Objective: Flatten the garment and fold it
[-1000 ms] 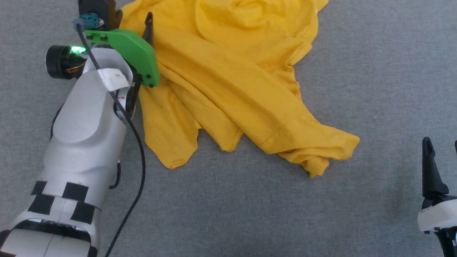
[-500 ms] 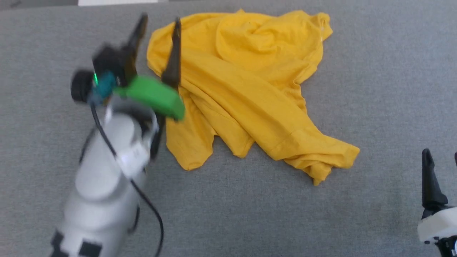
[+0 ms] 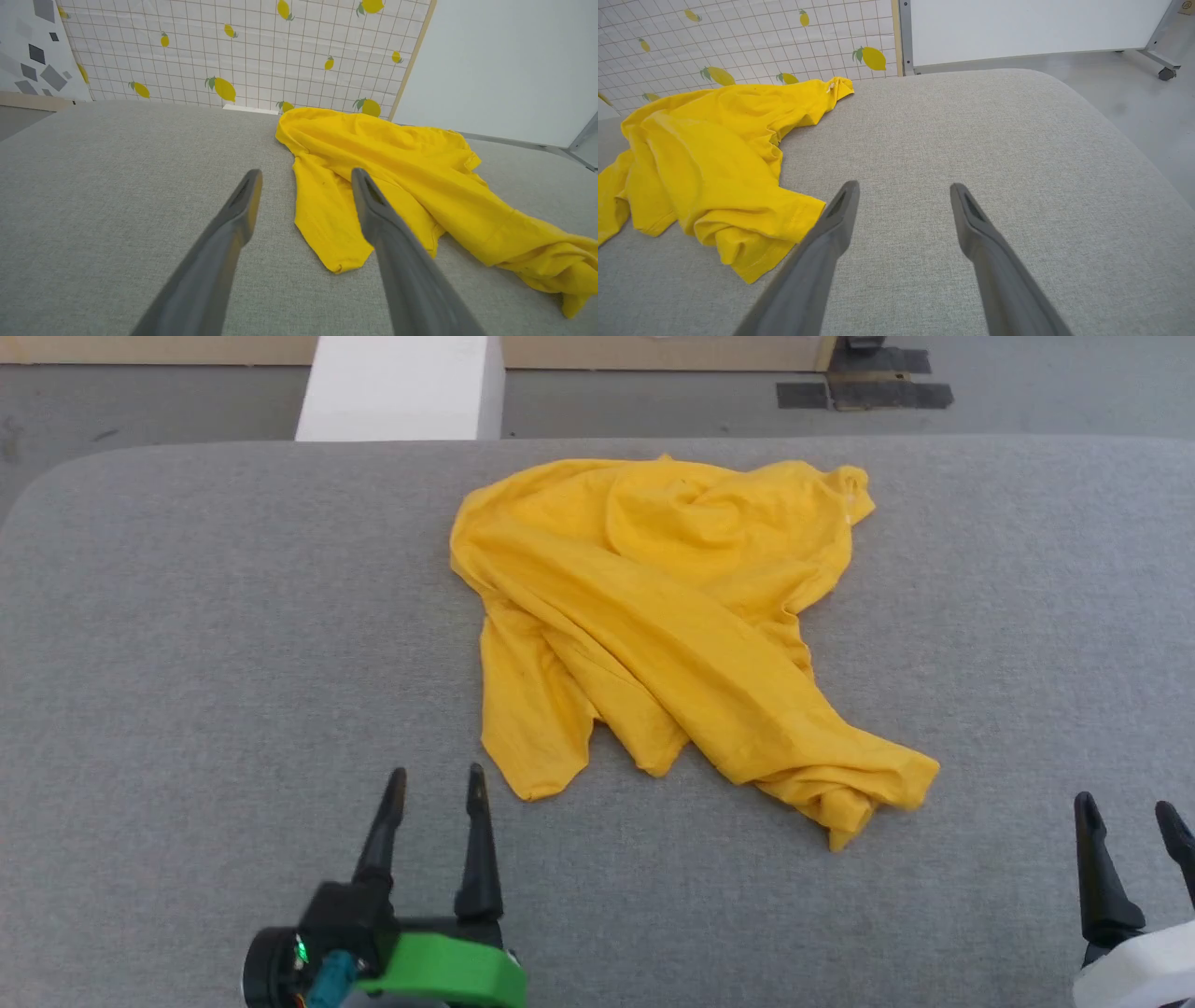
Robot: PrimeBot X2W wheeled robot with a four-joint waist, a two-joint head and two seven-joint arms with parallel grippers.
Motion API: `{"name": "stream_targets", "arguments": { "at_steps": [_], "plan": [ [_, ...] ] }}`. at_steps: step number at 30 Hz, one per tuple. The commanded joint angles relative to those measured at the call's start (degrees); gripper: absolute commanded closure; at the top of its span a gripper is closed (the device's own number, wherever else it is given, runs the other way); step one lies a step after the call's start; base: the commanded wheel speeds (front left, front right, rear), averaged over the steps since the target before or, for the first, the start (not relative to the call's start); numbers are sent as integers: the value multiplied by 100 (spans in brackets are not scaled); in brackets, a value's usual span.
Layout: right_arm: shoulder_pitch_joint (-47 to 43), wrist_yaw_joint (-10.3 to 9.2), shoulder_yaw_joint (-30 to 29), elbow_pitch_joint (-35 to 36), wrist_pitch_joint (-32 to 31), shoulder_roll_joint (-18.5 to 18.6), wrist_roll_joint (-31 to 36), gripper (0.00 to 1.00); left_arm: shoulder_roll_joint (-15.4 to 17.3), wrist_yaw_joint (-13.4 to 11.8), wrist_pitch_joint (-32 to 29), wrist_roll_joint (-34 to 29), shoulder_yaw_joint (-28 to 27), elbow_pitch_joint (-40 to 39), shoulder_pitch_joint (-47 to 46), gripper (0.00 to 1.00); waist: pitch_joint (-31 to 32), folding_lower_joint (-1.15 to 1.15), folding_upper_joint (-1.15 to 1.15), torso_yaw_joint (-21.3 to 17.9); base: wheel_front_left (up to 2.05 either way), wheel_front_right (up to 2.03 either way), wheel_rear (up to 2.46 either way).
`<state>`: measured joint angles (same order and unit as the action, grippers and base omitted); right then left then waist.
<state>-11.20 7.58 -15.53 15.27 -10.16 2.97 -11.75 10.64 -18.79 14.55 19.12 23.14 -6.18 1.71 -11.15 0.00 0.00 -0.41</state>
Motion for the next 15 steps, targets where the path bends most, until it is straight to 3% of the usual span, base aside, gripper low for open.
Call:
{"name": "stream_targets", "arguments": {
  "at_steps": [1, 4, 9, 15],
  "plan": [
    [-6, -9, 23, 25, -51, -8, 3, 0, -2, -12, 39, -112, 25, -84, 72, 0, 60, 0, 0, 161, 0, 0, 0],
    [244, -9, 149, 70, -265, 9, 47, 0, 74, 6, 42, -295, 45, -124, 95, 0, 13, 0, 0, 258, 0, 0, 0],
    [1242, -9, 543, -52, -924, 511, -114, 0, 56, 46, 43, -443, 4, -184, -39, 0, -154, 0, 0, 403, 0, 0, 0],
    [2991, -9, 1248, -947, -1948, 1141, -463, 0, -143, 144, 44, -517, 48, -129, -174, 0, -490, 0, 0, 685, 0, 0, 0]
  ]
}}
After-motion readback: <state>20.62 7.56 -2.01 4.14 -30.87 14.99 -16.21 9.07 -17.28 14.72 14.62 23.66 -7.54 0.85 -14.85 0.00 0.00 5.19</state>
